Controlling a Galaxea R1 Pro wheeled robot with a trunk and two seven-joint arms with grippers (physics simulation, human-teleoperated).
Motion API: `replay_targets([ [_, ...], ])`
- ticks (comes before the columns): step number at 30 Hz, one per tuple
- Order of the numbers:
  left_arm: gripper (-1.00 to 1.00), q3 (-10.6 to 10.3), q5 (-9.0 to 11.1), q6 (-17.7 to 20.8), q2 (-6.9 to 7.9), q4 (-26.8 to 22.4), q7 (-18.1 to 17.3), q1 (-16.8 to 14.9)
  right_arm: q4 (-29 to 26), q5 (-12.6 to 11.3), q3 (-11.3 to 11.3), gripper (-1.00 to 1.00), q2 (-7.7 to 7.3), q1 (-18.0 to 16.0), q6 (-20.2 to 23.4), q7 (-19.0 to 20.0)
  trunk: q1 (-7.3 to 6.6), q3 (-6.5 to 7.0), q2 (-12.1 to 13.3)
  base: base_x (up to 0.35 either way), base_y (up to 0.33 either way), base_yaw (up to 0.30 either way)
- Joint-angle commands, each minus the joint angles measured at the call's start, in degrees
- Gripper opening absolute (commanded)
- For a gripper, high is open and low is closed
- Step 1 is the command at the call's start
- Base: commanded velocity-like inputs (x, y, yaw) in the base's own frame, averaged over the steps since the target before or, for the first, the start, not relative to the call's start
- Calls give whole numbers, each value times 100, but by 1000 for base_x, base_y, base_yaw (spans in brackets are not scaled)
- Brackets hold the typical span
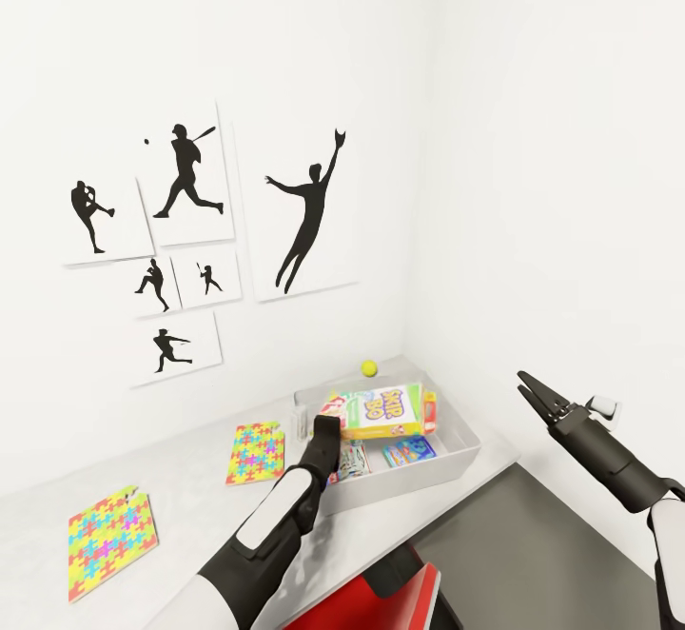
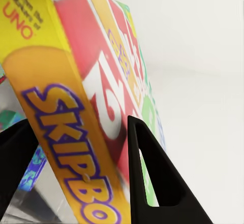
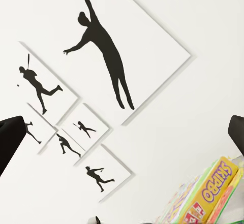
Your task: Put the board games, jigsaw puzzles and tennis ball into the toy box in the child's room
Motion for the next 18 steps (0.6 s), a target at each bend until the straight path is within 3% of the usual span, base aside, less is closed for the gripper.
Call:
replay_targets([
  [1,-100,-14,10,-49,0,-8,70,-5,1,-9,-5,100,-1,-3,32,11,2,-2,-5,0,0,0],
  [7,-100,-48,-23,-168,0,-50,517,-19,1,-9,-4,100,-3,1,28,11,2,-33,-5,0,0,0],
  [18,-100,-58,-50,-285,0,-72,609,-70,1,-9,2,100,5,-1,26,11,2,-133,-5,0,0,0],
])
